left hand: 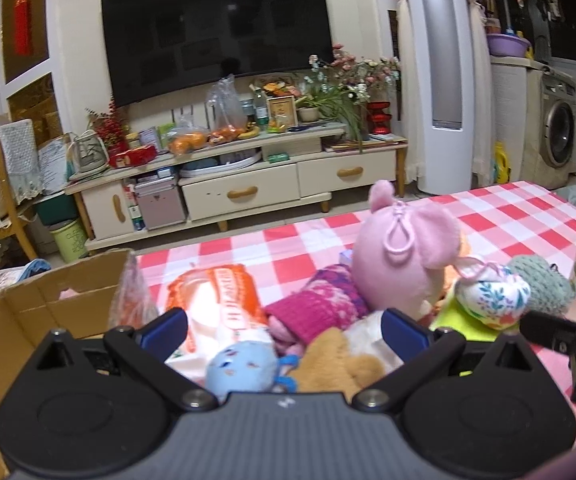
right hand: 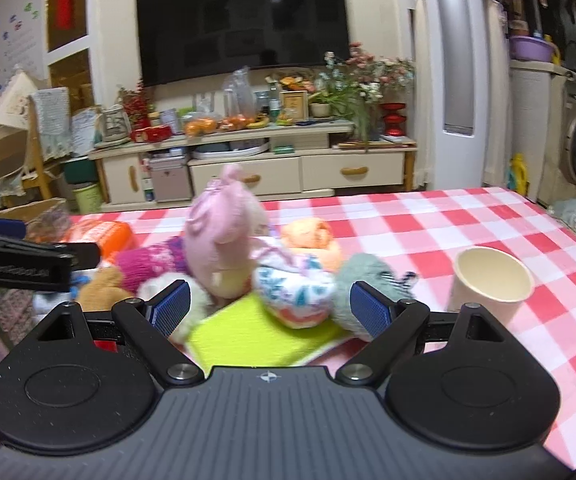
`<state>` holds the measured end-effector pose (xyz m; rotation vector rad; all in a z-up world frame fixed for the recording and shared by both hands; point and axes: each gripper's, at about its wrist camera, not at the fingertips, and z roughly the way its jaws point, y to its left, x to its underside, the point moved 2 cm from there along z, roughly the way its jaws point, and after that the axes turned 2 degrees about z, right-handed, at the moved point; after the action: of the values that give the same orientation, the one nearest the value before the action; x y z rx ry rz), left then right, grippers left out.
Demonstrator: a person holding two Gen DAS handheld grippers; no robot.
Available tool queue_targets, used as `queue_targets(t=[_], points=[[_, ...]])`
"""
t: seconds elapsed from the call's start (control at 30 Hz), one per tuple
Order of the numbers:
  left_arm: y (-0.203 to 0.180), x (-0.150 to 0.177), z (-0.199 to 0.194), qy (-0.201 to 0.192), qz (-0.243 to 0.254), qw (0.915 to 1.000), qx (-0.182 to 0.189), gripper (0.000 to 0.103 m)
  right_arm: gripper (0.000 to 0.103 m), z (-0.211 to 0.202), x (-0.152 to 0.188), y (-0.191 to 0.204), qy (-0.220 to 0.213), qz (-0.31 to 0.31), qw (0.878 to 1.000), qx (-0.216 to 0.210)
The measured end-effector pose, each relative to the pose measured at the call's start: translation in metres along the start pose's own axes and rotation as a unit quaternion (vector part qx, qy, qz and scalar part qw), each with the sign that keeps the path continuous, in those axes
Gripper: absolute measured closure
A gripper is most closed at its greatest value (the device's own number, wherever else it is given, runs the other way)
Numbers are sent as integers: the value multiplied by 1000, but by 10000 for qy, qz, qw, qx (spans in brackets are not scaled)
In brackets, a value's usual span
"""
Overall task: Organize soft objects
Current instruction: 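Grasp green knit ball with right tool while left tool grasps floral-print ball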
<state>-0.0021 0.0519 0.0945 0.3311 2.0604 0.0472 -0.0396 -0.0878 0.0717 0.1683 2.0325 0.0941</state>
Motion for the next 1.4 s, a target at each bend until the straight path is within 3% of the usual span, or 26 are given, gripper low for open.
queue_targets(t=[0.2, 0.3, 0.47, 0.57, 1.07, 1.4], points=[[-16, 0, 1, -47, 17, 9997, 250, 1, 0, 7, 5, -32, 33, 572, 9979, 300], [-26, 3, 2, -45, 52, 9990, 439, 1, 0, 14, 10, -53, 174, 1019, 9944, 239], [-44, 8, 3, -87, 204, 9974, 688, 1, 0, 25, 17, -84, 400, 2279, 9727, -179], [-58, 12, 5, -80, 299, 9958, 860, 1, 0, 33, 19, -92, 455, 2680, 9619, -285], [-128, 17, 29, -50, 907, 9868, 1339, 1, 0, 78, 21, -115, 820, 3394, 9356, -524], [-146, 7, 59, -132, 928, 9837, 1533, 9, 0, 80, 20, -118, 937, 3304, 9371, -629]])
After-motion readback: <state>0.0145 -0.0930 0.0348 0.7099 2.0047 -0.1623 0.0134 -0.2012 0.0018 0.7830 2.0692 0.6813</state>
